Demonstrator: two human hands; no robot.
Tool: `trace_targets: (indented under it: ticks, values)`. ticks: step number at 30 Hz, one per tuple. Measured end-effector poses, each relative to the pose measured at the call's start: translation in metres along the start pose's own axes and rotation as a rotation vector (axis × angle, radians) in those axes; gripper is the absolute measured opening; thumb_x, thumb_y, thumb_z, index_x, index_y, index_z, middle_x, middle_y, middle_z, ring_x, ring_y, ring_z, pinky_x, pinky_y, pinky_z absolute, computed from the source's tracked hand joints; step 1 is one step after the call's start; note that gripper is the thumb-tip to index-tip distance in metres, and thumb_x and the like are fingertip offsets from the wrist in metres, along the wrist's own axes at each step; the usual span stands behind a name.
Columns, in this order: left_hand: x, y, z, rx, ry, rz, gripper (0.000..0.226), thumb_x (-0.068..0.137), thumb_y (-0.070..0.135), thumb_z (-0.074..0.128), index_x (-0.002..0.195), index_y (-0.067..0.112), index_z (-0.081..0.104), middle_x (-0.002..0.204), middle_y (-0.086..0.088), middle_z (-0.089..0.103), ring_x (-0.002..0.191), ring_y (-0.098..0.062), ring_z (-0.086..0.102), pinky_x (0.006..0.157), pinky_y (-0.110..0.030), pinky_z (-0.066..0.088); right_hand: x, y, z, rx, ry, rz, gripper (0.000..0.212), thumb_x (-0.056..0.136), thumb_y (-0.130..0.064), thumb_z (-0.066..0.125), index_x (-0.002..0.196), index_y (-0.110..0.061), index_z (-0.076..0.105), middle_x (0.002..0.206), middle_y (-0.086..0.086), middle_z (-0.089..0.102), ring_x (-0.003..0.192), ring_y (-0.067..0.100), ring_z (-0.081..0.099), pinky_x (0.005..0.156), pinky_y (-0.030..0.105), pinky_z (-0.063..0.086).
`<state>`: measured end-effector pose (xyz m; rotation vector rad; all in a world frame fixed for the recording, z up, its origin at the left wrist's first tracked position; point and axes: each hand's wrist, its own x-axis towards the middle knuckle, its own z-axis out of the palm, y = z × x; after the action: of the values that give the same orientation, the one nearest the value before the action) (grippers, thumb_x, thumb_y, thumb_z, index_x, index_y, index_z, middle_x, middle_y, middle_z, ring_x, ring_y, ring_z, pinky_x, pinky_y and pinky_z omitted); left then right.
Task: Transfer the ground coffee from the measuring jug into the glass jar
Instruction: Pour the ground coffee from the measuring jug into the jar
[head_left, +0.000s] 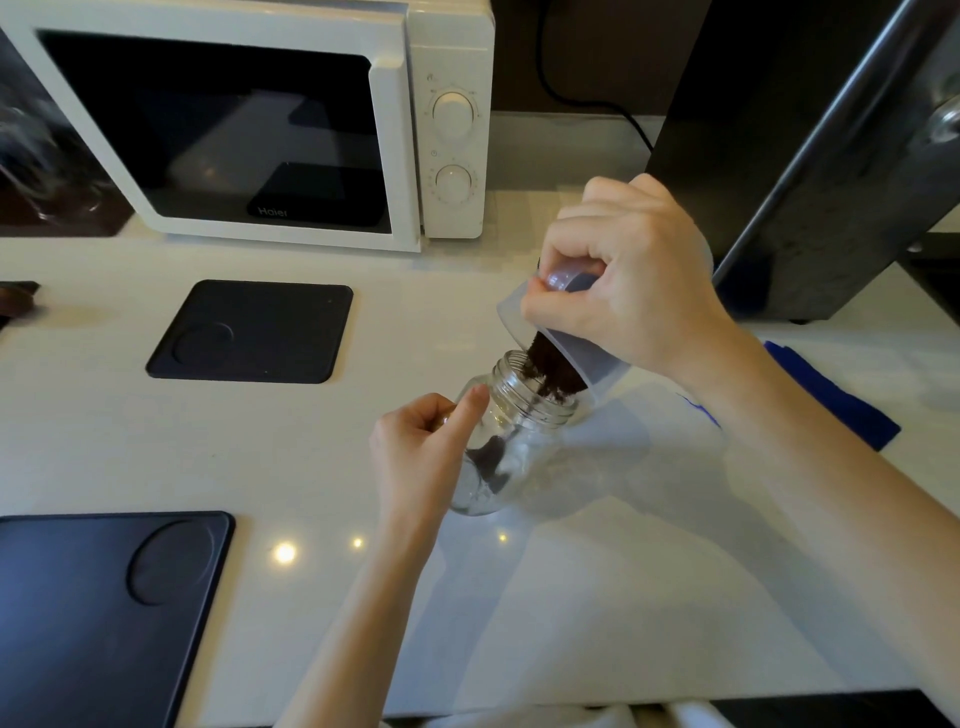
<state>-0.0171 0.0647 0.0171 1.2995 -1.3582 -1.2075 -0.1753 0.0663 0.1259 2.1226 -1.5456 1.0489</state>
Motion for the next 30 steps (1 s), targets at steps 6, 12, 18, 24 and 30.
trace_targets:
  ticks: [6, 12, 18, 24, 30]
  values:
    - [-0.0001, -0.0007, 0.0010, -0.002, 0.001, -0.003, 0.051, 0.076, 0.032, 0.072, 0.053, -0.007, 0.048, 0.047, -0.005, 0.033, 0.047, -0.015, 0.028, 0.051, -0.029, 0.024, 0.0004, -0.0010, 0.0011, -0.047, 0.013, -0.020, 0.019, 0.063, -0.015, 0.066, 0.049, -0.006, 0.055, 0.046, 0.005, 0.052, 0.054, 0.024, 0.044, 0.056, 0.039, 0.036]
    - [-0.0007, -0.0007, 0.0013, -0.005, 0.003, 0.008, 0.051, 0.075, 0.033, 0.071, 0.055, -0.009, 0.050, 0.047, -0.006, 0.033, 0.047, -0.014, 0.028, 0.051, -0.028, 0.025, 0.0009, -0.0014, 0.0013, -0.035, 0.009, -0.023, 0.019, 0.064, -0.015, 0.066, 0.050, -0.007, 0.055, 0.047, 0.003, 0.051, 0.054, 0.023, 0.044, 0.056, 0.038, 0.035]
    - [-0.0011, -0.0013, 0.0024, 0.001, 0.007, 0.006, 0.051, 0.076, 0.033, 0.071, 0.052, -0.006, 0.050, 0.037, 0.009, 0.031, 0.041, -0.009, 0.027, 0.043, -0.020, 0.024, 0.0004, -0.0030, 0.0006, -0.060, 0.014, -0.036, 0.020, 0.064, -0.016, 0.066, 0.050, -0.007, 0.056, 0.047, 0.003, 0.051, 0.055, 0.020, 0.041, 0.056, 0.033, 0.030]
    - [-0.0004, -0.0023, 0.0025, 0.005, 0.013, 0.004, 0.050, 0.076, 0.032, 0.071, 0.050, -0.004, 0.049, 0.035, 0.009, 0.031, 0.041, -0.008, 0.027, 0.044, -0.022, 0.024, 0.0005, -0.0032, -0.0004, -0.031, 0.008, -0.034, 0.020, 0.064, -0.016, 0.064, 0.050, -0.007, 0.055, 0.047, 0.004, 0.052, 0.056, 0.018, 0.040, 0.057, 0.035, 0.031]
    - [-0.0015, 0.0001, 0.0030, -0.013, 0.010, -0.011, 0.047, 0.077, 0.030, 0.071, 0.046, 0.004, 0.048, 0.032, 0.010, 0.031, 0.038, -0.007, 0.028, 0.041, -0.017, 0.024, 0.0006, -0.0041, -0.0003, -0.052, 0.007, -0.043, 0.019, 0.063, -0.015, 0.065, 0.050, -0.006, 0.056, 0.047, 0.004, 0.052, 0.055, 0.021, 0.042, 0.057, 0.034, 0.031]
